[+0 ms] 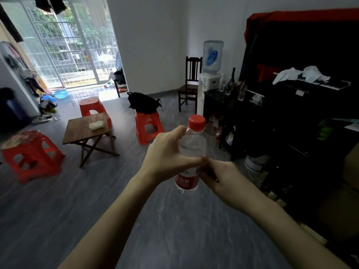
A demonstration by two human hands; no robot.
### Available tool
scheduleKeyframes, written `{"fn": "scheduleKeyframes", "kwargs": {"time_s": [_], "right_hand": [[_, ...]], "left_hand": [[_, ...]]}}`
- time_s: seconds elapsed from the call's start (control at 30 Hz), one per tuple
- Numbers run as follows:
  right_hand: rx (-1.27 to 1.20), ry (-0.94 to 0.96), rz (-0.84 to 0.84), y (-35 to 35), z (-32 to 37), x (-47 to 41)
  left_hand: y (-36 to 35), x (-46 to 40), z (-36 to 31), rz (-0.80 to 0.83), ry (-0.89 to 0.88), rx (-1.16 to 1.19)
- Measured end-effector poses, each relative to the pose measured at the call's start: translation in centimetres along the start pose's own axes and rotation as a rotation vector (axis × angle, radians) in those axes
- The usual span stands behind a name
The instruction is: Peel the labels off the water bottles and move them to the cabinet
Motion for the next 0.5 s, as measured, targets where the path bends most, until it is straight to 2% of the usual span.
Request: {"fn": "scheduleKeyframes", "kwargs": {"time_s": [0.5], "right_hand": [[0.073,-0.064,-0.013,0.4,-4.5,-24.3]], "left_hand": [[-4.9,-18.0,17.2,0.099,0.063,0.090]]}}
Point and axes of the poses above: each hand's wrist, its own x-axis away from the middle knuckle, its own y-axis out of the back of the hand, z = x × y, the point moved 6 cm from there along -x, towards the middle knuckle, and after that the axes turned 14 degrees about -x, right-handed, at the moved point
